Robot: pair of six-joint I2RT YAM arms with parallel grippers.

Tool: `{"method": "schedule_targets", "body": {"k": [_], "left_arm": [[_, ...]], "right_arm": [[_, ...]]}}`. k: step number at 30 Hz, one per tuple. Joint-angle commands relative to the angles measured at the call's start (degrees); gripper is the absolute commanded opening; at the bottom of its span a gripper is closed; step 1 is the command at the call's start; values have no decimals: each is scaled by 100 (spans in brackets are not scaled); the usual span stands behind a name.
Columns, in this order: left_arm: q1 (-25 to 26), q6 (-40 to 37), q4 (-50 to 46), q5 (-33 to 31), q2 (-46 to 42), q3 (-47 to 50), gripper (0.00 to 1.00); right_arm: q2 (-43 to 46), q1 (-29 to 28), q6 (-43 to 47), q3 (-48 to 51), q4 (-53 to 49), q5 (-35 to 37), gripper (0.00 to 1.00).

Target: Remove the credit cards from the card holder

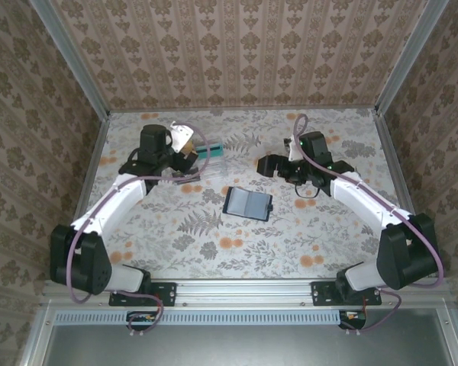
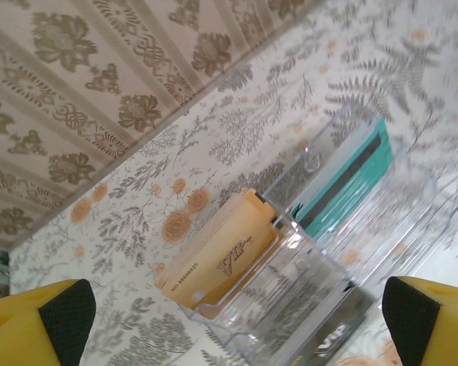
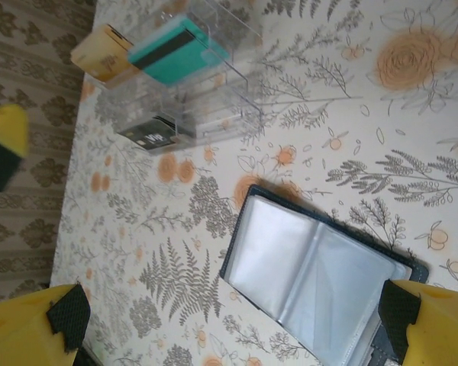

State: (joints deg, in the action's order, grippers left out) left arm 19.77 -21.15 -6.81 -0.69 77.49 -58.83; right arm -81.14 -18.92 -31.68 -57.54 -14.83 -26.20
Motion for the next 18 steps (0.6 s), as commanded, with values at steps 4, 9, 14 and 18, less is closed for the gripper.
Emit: {"method": "schedule_targets", "body": {"k": [4, 9, 14, 18], "left_arm": [[-86, 1827, 58, -229, -867, 563, 100], [-144, 2770, 2, -1166, -1629, 1148, 100], [-255, 3669, -264, -1867, -2420, 1904, 100], [-537, 4205, -371, -2519, -3057, 2584, 100]], "right_arm": [[-59, -345, 12, 207, -87, 690, 100], [107, -484, -63, 393, -114, 1633, 100], [856, -482, -15, 625, -175, 3168, 100], [1319, -426, 333, 988, 62, 4533, 100]]}}
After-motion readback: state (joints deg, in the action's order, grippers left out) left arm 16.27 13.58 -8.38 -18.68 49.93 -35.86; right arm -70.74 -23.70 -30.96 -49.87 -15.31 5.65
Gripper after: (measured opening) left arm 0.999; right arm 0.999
